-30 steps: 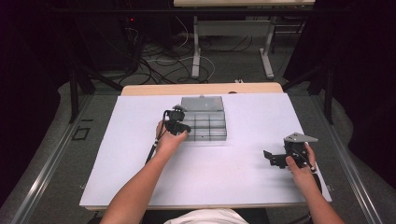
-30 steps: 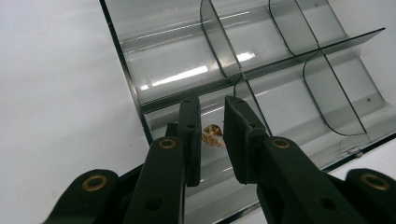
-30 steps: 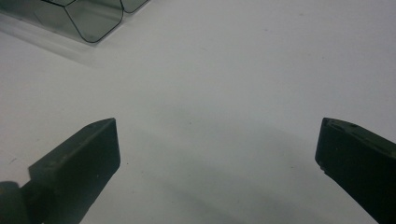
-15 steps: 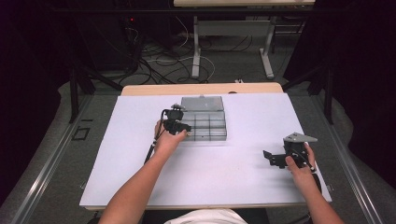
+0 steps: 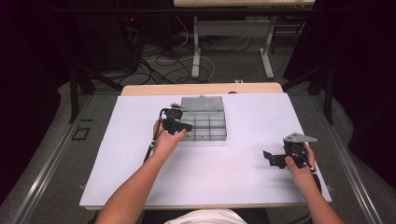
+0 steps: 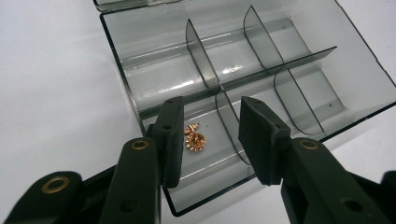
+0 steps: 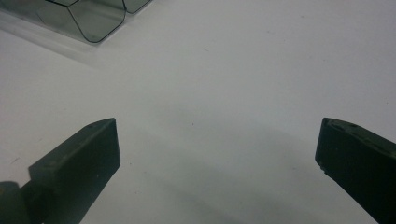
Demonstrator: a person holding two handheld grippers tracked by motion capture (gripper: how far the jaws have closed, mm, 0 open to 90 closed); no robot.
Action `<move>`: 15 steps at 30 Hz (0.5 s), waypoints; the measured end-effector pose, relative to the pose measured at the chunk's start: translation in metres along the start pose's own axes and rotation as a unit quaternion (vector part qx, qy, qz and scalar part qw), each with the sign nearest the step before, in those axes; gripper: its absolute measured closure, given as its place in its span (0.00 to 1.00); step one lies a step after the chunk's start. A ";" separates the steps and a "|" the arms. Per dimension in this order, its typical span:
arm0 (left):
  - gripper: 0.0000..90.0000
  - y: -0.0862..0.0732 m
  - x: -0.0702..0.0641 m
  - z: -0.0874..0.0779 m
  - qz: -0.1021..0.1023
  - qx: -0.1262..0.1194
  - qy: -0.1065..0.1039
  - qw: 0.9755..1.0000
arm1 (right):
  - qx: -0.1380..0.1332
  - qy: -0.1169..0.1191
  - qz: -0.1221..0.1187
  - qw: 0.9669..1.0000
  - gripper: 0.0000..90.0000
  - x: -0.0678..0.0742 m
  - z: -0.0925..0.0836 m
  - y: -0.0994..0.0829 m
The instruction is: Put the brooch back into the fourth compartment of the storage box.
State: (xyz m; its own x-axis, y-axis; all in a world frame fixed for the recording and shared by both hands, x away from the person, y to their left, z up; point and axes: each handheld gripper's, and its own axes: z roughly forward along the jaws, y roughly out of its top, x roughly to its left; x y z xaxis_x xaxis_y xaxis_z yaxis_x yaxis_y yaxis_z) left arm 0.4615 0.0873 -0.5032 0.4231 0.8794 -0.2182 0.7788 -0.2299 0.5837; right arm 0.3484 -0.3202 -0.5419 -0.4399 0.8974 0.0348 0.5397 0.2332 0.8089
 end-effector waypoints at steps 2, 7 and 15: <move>0.65 0.000 0.001 -0.002 0.003 -0.005 -0.002 1.000 | 0.000 0.000 0.001 1.000 0.00 0.000 0.000 0.000; 0.62 0.000 0.002 -0.008 0.011 -0.006 -0.005 1.000 | 0.000 -0.001 0.003 1.000 0.00 0.000 -0.001 0.000; 0.58 -0.002 -0.002 -0.016 0.021 -0.015 -0.022 0.999 | -0.001 0.001 0.004 1.000 0.00 0.000 -0.001 0.000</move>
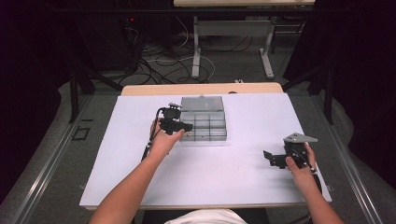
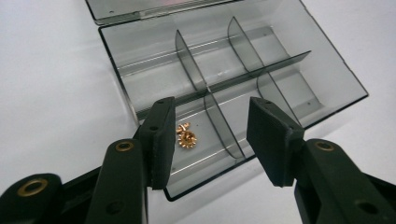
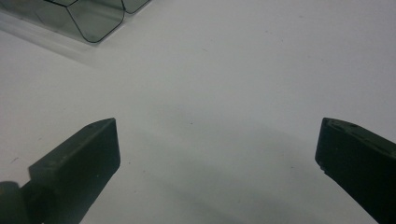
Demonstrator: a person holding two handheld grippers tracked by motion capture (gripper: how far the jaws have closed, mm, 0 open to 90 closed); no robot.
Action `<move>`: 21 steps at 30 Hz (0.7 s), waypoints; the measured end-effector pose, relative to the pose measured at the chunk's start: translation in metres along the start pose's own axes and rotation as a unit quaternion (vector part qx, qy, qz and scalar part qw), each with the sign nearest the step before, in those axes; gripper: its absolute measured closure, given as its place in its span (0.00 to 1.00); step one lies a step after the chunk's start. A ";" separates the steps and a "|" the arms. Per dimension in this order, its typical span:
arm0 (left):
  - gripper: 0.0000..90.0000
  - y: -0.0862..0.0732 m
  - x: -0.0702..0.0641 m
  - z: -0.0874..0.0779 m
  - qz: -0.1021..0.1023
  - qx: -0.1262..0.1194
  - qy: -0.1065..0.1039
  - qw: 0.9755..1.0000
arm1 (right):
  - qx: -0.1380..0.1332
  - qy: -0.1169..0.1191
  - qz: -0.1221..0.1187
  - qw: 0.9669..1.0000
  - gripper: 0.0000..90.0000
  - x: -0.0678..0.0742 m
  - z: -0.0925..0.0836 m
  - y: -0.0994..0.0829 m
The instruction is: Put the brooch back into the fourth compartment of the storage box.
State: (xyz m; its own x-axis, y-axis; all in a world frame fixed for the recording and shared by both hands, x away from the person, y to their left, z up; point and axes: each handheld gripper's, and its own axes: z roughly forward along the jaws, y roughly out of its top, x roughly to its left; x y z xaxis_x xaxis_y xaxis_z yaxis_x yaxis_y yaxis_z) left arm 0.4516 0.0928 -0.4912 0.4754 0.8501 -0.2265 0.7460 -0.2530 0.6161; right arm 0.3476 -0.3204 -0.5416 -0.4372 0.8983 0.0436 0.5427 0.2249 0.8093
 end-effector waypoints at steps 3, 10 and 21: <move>0.57 -0.001 -0.003 -0.004 0.007 -0.004 -0.005 1.000 | 0.000 0.000 -0.001 1.000 0.00 0.000 0.000 0.000; 0.54 -0.003 -0.010 -0.012 0.030 -0.012 -0.018 0.999 | 0.000 -0.004 -0.004 1.000 0.00 -0.001 -0.001 0.000; 0.46 -0.011 -0.019 -0.023 0.092 -0.031 -0.025 0.995 | 0.002 -0.006 -0.004 1.000 0.00 0.001 -0.001 0.000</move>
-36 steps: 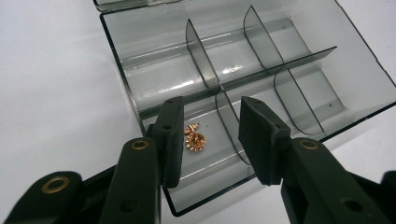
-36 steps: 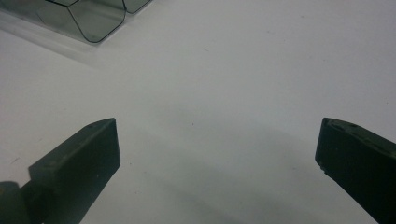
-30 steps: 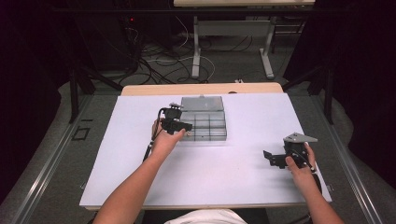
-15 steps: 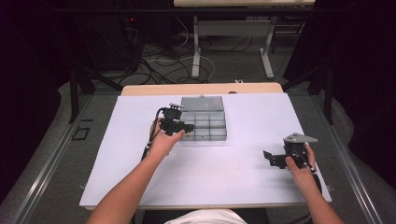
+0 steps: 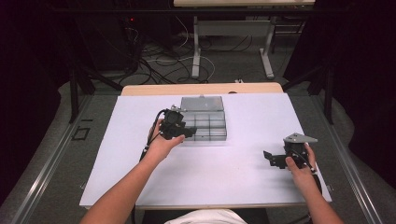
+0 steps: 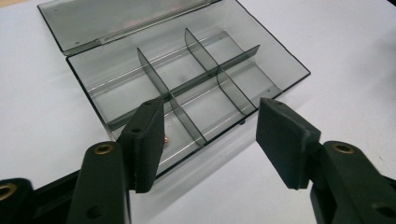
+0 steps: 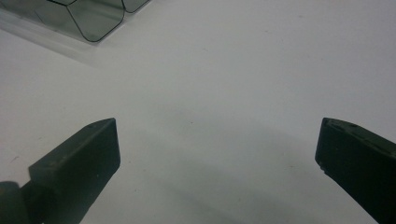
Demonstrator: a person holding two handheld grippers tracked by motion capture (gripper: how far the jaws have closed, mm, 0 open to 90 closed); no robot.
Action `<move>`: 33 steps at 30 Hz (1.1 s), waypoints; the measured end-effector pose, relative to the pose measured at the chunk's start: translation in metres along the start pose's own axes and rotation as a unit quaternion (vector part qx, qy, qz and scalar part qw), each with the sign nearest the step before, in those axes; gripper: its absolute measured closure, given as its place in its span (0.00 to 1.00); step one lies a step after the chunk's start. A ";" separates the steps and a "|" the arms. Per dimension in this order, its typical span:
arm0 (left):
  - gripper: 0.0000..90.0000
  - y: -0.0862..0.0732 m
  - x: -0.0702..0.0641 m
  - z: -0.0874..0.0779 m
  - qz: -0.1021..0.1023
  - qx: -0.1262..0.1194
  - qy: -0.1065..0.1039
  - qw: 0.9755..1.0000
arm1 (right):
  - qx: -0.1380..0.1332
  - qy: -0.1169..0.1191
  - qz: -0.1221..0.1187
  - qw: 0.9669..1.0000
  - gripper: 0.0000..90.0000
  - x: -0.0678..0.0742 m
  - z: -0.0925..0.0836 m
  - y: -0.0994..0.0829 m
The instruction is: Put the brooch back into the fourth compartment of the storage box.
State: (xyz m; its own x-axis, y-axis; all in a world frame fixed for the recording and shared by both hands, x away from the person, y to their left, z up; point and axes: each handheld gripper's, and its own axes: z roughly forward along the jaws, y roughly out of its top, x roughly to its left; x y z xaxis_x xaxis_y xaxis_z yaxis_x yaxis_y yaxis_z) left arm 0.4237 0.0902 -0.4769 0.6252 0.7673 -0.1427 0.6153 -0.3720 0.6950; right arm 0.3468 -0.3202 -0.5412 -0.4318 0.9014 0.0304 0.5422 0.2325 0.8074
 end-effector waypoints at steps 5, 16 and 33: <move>0.44 -0.005 -0.001 -0.006 0.005 -0.014 -0.006 1.000 | 0.000 0.000 0.000 1.000 0.00 0.000 0.000 0.000; 0.39 -0.019 0.003 -0.024 0.008 -0.033 -0.005 0.999 | 0.000 -0.001 -0.002 1.000 0.00 0.000 0.000 0.000; 0.17 -0.046 0.027 -0.053 -0.030 -0.050 0.000 0.998 | 0.000 0.000 -0.003 1.000 0.00 0.001 0.000 0.000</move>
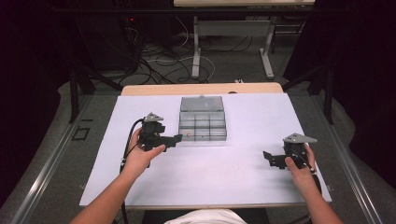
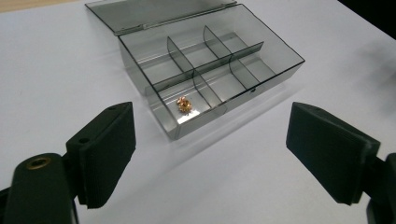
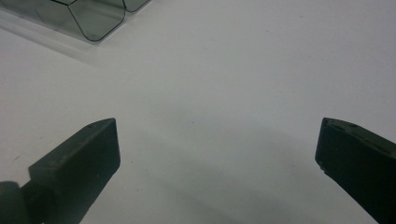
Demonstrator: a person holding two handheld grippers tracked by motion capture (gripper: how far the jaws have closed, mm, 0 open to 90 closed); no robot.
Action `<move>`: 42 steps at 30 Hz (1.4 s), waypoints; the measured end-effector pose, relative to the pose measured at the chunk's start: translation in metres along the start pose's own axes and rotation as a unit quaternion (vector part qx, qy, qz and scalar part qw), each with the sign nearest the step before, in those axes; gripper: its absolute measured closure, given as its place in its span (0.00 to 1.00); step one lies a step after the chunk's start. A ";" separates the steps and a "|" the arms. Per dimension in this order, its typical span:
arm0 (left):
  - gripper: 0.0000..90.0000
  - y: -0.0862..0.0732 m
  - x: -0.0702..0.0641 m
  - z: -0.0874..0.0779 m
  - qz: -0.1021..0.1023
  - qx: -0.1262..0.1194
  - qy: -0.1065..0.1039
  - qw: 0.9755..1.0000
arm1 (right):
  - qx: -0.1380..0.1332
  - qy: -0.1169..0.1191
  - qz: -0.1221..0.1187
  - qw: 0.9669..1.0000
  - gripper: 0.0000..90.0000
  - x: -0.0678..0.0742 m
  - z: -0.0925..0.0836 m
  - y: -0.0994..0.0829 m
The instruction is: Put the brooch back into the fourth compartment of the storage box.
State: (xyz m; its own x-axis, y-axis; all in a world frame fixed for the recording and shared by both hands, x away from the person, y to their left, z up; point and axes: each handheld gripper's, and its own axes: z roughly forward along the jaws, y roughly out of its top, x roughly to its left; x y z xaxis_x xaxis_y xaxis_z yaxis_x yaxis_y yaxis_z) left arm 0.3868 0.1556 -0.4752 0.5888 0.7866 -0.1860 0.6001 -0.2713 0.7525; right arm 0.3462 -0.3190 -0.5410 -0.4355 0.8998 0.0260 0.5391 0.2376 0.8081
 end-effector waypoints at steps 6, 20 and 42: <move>0.11 -0.009 0.011 -0.011 -0.027 -0.026 0.013 0.999 | 0.001 0.000 0.002 1.000 0.00 0.000 0.000 0.000; 0.00 -0.034 0.032 -0.033 -0.057 -0.048 0.026 0.997 | 0.001 -0.003 0.003 1.000 0.00 0.001 -0.001 0.000; 0.00 -0.080 0.058 -0.043 -0.040 -0.043 0.049 0.997 | 0.000 0.001 0.007 1.000 0.00 0.000 -0.001 0.000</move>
State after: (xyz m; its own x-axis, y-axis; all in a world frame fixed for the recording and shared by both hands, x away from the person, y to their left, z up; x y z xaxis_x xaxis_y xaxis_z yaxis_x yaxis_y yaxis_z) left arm 0.3494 0.2472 -0.5191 0.4826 0.8554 -0.1884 0.5920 -0.1600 0.7899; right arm 0.3454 -0.3193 -0.5408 -0.4294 0.9023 0.0382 0.5444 0.2248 0.8082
